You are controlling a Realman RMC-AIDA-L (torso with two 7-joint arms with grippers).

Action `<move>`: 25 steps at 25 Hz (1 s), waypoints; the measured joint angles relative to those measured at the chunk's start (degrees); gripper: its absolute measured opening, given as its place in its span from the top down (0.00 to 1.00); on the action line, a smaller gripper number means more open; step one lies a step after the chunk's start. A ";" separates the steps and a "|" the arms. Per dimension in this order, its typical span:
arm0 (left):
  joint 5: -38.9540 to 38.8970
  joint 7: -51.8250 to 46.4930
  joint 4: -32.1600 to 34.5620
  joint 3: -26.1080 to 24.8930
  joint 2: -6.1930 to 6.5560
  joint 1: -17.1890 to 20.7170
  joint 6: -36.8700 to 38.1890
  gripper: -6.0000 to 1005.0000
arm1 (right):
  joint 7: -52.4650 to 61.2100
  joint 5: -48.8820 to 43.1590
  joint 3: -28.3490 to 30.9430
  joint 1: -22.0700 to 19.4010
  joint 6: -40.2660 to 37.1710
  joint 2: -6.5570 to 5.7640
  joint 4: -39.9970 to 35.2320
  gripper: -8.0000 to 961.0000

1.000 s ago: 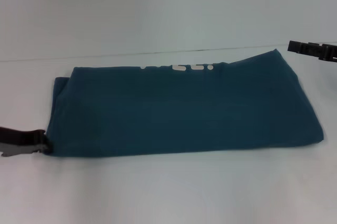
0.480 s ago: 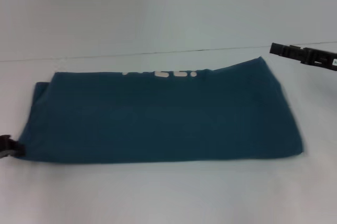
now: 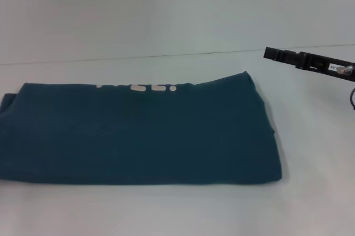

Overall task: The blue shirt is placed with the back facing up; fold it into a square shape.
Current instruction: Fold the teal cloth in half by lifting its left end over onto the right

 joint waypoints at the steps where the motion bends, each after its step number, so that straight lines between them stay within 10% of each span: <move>1: 0.18 0.28 0.09 -0.62 0.07 0.17 0.04 0.97 | -0.01 -0.01 -0.06 0.23 0.04 0.00 0.07 0.16; 16: -8.18 2.41 1.53 -2.77 0.29 0.57 8.06 0.97 | -0.02 -0.09 -1.75 0.84 -0.14 0.08 1.41 0.16; 25: -31.87 3.81 1.60 10.43 -5.44 -8.80 19.07 0.94 | -1.24 0.01 -1.58 -1.42 -1.94 0.15 1.53 0.16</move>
